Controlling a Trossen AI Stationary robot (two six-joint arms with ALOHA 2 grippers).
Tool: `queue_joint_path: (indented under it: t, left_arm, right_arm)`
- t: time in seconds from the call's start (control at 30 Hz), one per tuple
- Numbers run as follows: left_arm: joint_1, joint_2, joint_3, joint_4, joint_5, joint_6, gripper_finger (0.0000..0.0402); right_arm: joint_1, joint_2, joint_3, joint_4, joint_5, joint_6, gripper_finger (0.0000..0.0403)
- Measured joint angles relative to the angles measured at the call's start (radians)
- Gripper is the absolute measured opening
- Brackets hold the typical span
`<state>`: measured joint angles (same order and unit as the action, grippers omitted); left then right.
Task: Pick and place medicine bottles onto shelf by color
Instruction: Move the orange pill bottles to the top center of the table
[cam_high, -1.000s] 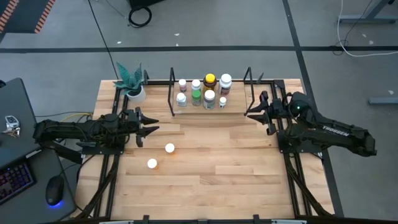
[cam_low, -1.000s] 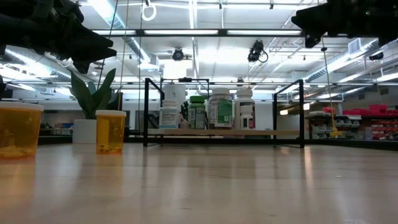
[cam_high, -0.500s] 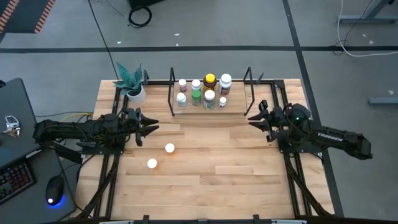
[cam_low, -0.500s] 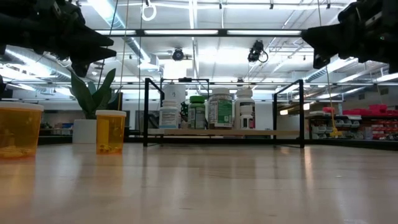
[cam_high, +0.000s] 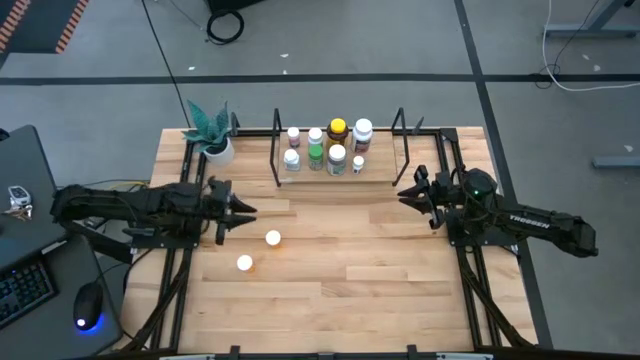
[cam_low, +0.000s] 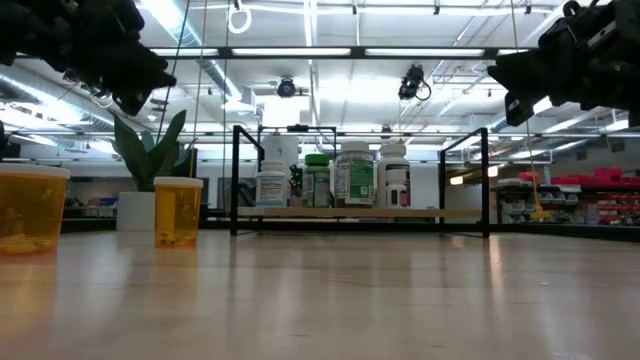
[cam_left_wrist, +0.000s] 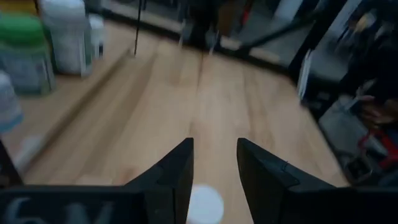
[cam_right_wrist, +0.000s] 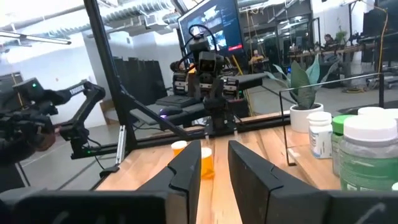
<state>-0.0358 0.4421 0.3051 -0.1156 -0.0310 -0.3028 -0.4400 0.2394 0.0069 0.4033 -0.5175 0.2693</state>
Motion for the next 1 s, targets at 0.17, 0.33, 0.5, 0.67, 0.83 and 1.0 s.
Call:
queue_joint_path:
  t: [0.17, 0.33, 0.5, 0.67, 0.83, 1.0]
  left_arm:
    - [-0.017, 0.119, 0.097, -0.173, -0.007, -0.027, 0.0139]
    - [-0.085, 0.267, 0.206, -0.325, -0.005, -0.056, 0.0156]
    - [-0.229, 0.419, 0.351, -0.466, -0.022, -0.137, 0.016]
    - [-0.368, 0.555, 0.518, -0.689, -0.097, -0.294, 0.0148]
    - [-0.475, 0.657, 0.644, -0.937, -0.073, -0.578, 0.0134]
    - [-0.596, 0.698, 0.653, -0.978, -0.047, -0.829, 0.0123]
  right_arm:
    - [0.0, 0.0, 0.0, 0.007, 0.0, -0.007, 0.009]
    - [0.0, 0.0, 0.0, 0.007, 0.0, -0.008, 0.0091]
    - [0.0, 0.0, 0.0, 0.007, 0.0, -0.009, 0.0091]
    - [0.0, 0.0, 0.0, 0.007, 0.0, -0.009, 0.0091]
    - [0.0, 0.0, 0.0, 0.007, 0.0, -0.01, 0.0091]
    - [0.0, 0.0, 0.0, 0.007, 0.0, -0.009, 0.0091]
